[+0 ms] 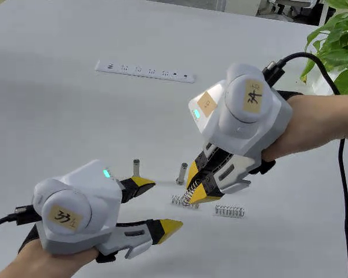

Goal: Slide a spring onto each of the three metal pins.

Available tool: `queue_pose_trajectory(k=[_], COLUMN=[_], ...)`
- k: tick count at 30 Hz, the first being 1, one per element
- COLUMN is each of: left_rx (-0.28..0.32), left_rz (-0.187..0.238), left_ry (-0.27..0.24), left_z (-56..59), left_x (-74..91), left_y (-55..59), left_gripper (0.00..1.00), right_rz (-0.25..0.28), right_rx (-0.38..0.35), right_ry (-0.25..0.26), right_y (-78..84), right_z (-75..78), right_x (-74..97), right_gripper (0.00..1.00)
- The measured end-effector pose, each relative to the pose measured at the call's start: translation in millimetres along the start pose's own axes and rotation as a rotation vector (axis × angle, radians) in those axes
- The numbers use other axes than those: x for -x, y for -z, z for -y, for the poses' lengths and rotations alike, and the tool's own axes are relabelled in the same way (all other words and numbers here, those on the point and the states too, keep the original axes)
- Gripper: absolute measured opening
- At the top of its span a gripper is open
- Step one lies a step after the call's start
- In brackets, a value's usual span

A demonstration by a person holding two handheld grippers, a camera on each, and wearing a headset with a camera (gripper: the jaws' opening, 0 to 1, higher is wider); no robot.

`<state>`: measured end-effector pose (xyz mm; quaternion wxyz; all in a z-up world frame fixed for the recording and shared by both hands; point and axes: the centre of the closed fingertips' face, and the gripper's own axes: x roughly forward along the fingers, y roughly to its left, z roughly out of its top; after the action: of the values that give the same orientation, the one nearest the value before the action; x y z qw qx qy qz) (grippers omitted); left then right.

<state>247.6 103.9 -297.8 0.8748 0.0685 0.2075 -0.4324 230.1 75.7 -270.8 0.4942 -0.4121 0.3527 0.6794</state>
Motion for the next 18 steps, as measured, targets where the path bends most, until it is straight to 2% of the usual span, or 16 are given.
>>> queue_pose_trajectory(k=[3, 8, 13, 18], left_rx=[0.026, 0.037, 0.064, 0.077], left_rz=[0.012, 0.023, 0.018, 0.015], left_ry=[-0.048, -0.100, -0.134, -0.160], left_z=[-14.5, -31.4, -40.3, -43.7], left_x=[6.2, 16.1, 21.7, 24.7], left_y=[1.3, 3.2, 8.1, 11.6], left_gripper=[0.56, 0.65, 0.74, 0.84], right_rz=[-0.012, -0.032, -0.034, -0.053], right_rx=[-0.006, 0.006, 0.031, 0.045], right_ry=[-0.007, -0.009, -0.009, -0.027], right_y=[-0.5, -1.4, -8.2, -13.7], right_z=[4.1, 15.7, 26.0, 34.9], right_x=[-1.2, -2.3, -2.7, -6.4], right_gripper=[0.07, 0.07, 0.07, 0.07])
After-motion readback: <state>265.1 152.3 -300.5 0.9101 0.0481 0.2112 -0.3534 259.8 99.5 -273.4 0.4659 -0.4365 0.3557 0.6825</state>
